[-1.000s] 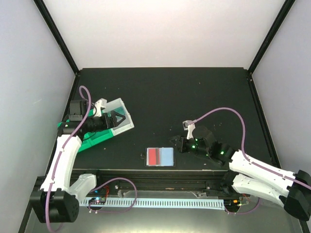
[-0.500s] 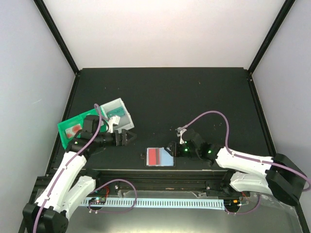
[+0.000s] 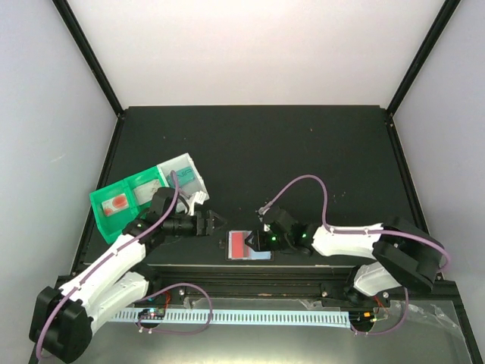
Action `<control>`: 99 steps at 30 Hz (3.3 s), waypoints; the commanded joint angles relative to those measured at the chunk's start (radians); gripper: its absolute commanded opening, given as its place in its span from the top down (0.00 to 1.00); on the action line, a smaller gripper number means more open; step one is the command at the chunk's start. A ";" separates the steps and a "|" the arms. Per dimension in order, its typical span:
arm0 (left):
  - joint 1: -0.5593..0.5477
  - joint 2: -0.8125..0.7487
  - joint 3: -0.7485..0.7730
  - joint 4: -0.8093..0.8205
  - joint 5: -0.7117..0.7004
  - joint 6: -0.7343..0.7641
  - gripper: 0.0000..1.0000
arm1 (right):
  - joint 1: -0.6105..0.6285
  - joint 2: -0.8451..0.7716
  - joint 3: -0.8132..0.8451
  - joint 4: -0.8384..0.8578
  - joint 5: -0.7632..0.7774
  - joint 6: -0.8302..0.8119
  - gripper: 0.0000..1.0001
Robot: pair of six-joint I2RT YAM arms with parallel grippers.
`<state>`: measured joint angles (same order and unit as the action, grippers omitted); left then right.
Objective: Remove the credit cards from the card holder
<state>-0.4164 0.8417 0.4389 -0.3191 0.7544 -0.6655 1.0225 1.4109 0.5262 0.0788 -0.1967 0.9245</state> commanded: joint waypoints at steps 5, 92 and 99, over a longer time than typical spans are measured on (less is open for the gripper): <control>-0.016 0.041 -0.076 0.220 0.027 -0.099 0.01 | 0.021 0.099 0.043 0.085 -0.012 0.009 0.72; -0.138 0.432 -0.091 0.475 -0.038 -0.124 0.25 | 0.021 0.168 -0.070 0.196 0.062 0.019 0.99; -0.140 0.451 -0.094 0.492 -0.035 -0.131 0.32 | 0.020 0.173 -0.071 0.202 0.059 0.020 0.99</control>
<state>-0.5457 1.3094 0.3279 0.1299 0.6975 -0.7952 1.0393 1.5608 0.4744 0.3073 -0.1612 0.9451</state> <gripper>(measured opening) 0.696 0.012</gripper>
